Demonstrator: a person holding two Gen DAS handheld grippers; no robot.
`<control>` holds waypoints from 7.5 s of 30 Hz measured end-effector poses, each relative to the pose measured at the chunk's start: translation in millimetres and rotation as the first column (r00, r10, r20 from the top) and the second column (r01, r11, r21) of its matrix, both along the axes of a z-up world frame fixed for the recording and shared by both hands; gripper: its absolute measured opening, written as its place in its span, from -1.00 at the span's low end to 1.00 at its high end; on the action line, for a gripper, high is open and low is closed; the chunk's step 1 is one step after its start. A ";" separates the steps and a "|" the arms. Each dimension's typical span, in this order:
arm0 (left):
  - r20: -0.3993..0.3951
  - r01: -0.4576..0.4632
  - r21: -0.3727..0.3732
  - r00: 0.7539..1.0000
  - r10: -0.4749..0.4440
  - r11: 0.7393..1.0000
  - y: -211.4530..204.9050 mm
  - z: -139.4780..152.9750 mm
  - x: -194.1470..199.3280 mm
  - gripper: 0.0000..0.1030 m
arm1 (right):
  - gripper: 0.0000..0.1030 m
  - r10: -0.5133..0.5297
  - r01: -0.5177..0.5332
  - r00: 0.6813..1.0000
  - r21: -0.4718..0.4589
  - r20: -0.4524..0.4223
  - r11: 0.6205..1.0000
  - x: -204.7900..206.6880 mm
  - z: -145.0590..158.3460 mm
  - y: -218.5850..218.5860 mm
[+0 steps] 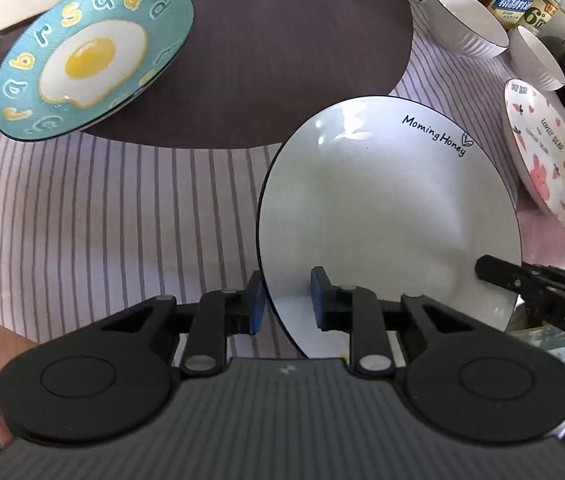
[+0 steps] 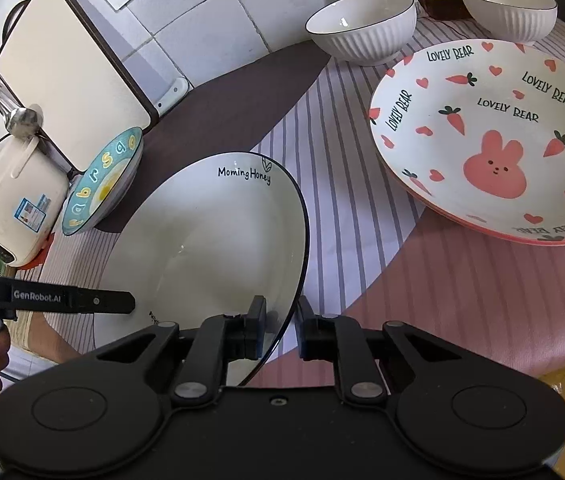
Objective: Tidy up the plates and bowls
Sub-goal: 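Lift the white plate and carry it toward the cutting board with both tools, then lower the white plate onto the mat and open both tools, then reach both tools to the pink Lovely Bear bunny plate and grip its rim, then carry the bunny plate with both tools and lower it onto the white plate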
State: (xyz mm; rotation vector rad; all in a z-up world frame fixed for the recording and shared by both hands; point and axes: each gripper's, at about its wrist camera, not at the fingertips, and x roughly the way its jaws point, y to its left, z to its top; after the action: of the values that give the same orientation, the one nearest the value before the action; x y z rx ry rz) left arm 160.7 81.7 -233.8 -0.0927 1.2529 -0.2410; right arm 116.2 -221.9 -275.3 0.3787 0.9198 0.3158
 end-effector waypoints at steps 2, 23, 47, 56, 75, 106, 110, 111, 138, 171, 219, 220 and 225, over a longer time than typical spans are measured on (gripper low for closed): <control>-0.026 -0.003 -0.029 1.000 0.002 1.000 3.9 -1.8 4.8 -0.55 | -0.63 -0.010 0.010 1.000 0.011 0.001 1.000 2.1 -2.0 -0.8; 0.141 0.206 0.040 0.968 -0.210 0.978 9.9 66.4 40.5 -0.54 | -0.55 0.043 -0.035 0.984 -0.050 0.172 0.998 22.6 47.5 17.1; 0.063 0.262 0.069 0.962 -0.266 0.963 -14.1 32.7 178.2 -0.51 | -0.52 -0.082 0.091 0.989 -0.069 0.119 0.993 129.0 34.4 26.1; -0.037 0.223 0.059 0.975 -0.221 0.973 -14.4 9.4 189.3 -0.54 | -0.53 -0.102 0.112 0.991 -0.109 0.088 0.988 142.0 20.7 29.2; -0.109 0.200 0.214 0.977 -0.180 0.956 -40.8 53.1 152.6 -0.23 | -0.35 -0.134 0.150 0.986 -0.187 0.100 0.971 101.7 55.5 25.4; 0.108 0.590 0.177 0.784 -0.611 0.788 -235.0 180.6 30.2 0.52 | 0.49 -0.325 0.382 0.900 -0.164 0.290 0.910 -74.7 161.8 -105.1; 0.084 0.584 0.202 0.790 -0.608 0.786 -258.9 158.9 39.8 0.57 | 0.67 -0.346 0.396 0.897 -0.153 0.274 0.906 -68.8 142.5 -124.5; 0.071 0.582 0.203 0.793 -0.605 0.787 -263.3 153.2 42.8 0.57 | 0.67 -0.346 0.395 0.897 -0.151 0.274 0.906 -66.9 136.3 -128.2; 0.158 0.573 0.309 0.756 -0.635 0.759 -288.7 36.2 109.1 0.60 | 0.44 -0.396 0.402 0.913 -0.055 0.096 0.914 -5.5 15.3 -156.2; -0.017 0.454 0.067 0.891 -0.454 0.888 -251.5 38.3 134.2 -0.54 | -0.55 -0.318 0.317 0.947 0.054 0.029 0.947 6.8 19.2 -165.9; -0.080 -0.198 -0.003 0.977 0.197 0.980 -25.0 45.5 93.5 -0.45 | -0.56 0.225 -0.226 0.974 0.063 0.020 0.972 128.1 69.4 -28.9; -0.086 -0.201 0.005 0.976 0.201 0.980 -24.9 44.0 95.2 -0.44 | -0.56 0.232 -0.232 0.973 0.062 0.013 0.971 131.1 66.6 -26.9; -0.084 -0.182 0.033 0.979 0.185 0.983 -30.3 43.4 105.4 -0.44 | -0.56 0.239 -0.239 0.971 0.034 0.004 0.970 144.2 61.0 -20.8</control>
State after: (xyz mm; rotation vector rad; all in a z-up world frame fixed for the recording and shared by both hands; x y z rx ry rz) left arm 266.2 51.3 -190.4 -0.1978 1.3247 -0.0617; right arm 260.4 -242.7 -214.2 0.2990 0.9625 0.5530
